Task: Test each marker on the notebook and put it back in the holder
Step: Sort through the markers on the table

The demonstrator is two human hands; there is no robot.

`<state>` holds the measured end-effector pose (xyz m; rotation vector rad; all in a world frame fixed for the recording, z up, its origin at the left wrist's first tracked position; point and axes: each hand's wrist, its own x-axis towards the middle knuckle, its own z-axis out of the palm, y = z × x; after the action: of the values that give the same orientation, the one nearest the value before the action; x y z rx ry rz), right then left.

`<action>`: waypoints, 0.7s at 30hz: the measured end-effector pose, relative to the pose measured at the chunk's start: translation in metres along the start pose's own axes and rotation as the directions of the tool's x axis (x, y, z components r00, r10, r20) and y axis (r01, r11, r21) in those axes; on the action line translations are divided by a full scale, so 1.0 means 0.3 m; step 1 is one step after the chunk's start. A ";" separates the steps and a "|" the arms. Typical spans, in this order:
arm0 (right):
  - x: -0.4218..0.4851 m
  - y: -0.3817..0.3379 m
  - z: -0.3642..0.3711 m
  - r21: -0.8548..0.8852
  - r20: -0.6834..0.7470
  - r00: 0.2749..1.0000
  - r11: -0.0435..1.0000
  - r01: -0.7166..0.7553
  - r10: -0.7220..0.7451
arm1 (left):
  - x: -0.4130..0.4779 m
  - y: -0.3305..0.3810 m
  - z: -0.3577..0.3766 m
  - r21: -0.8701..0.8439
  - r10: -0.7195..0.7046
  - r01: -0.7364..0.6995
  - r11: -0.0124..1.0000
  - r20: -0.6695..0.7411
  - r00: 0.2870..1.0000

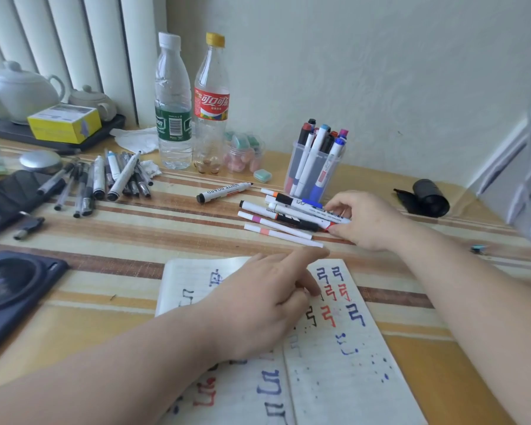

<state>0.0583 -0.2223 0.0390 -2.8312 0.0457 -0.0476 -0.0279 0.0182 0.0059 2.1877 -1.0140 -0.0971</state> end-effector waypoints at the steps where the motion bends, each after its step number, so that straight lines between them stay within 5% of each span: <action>1: 0.001 0.000 0.001 0.002 0.020 1.000 1.000 -0.010 0.010 | 0.001 -0.002 0.002 0.001 -0.004 0.004 1.000 0.001 1.000; 6: -0.013 0.007 -0.008 0.068 0.001 1.000 0.998 -0.010 0.009 | 0.004 -0.009 0.006 0.021 -0.016 0.016 1.000 -0.001 1.000; 12: -0.079 0.045 -0.056 0.374 -0.308 0.951 0.923 0.094 0.028 | 0.003 -0.022 0.016 0.002 -0.050 0.050 0.999 -0.025 0.998; 14: -0.134 0.063 -0.074 0.612 -0.359 0.925 0.779 0.136 0.120 | 0.001 -0.026 0.017 -0.065 -0.079 0.075 0.995 -0.066 0.995; 17: -0.260 0.068 -0.106 0.899 -0.259 0.937 0.414 0.145 0.234 | -0.001 -0.035 0.015 -0.219 -0.139 0.099 0.971 -0.178 0.974; 21: -0.395 0.024 -0.107 0.972 -0.066 0.981 0.235 0.021 0.184 | 0.003 -0.035 0.015 -0.297 -0.153 0.079 0.952 -0.232 0.961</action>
<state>-0.0615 -0.2346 0.0641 -1.4860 0.1466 -0.2134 -0.0220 0.0197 -0.0039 1.9353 -0.6810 -0.0161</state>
